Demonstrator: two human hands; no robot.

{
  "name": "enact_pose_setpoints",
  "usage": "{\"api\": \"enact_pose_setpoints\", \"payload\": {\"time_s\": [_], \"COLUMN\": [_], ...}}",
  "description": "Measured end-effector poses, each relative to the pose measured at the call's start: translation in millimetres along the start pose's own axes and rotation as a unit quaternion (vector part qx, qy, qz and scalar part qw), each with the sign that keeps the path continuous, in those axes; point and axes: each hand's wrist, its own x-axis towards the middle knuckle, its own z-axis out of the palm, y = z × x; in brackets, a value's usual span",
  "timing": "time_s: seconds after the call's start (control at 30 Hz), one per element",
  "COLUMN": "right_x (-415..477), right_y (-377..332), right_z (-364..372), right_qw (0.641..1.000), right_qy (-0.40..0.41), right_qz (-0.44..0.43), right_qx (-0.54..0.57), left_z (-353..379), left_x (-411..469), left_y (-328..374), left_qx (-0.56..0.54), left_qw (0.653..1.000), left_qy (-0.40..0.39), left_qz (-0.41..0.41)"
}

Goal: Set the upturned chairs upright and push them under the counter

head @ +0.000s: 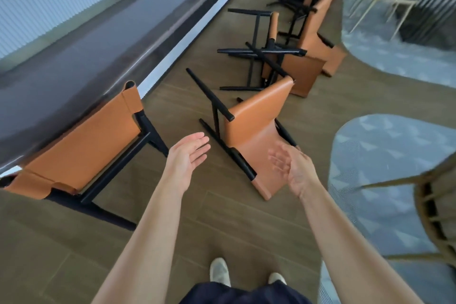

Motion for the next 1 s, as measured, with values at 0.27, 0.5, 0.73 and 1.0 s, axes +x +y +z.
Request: {"api": "enact_pose_setpoints", "payload": {"time_s": [0.27,0.5,0.73,1.0], "right_x": [-5.3,1.3,18.4,79.7], "right_y": [-13.0,-24.3,-39.1,-70.1], "right_z": [-113.4,-205.0,-252.6,-276.1], "right_qw": [1.000,0.997,0.993,0.994], "right_qy": [0.020,-0.025,-0.040,-0.018], "right_qz": [-0.004,0.010,0.031,0.062], "right_qx": [-0.002,-0.068,-0.108,-0.086], "left_z": [106.4,191.0,240.8,298.6], "left_x": [-19.3,-36.9,-30.9,30.9], "left_y": [-48.4,-99.1,-127.1,-126.6], "left_qx": [0.014,-0.003,0.014,0.041], "left_qw": [0.999,0.997,0.996,0.994], "left_qy": [-0.032,-0.043,-0.031,-0.043], "left_qz": [-0.040,-0.058,-0.083,-0.093]}}
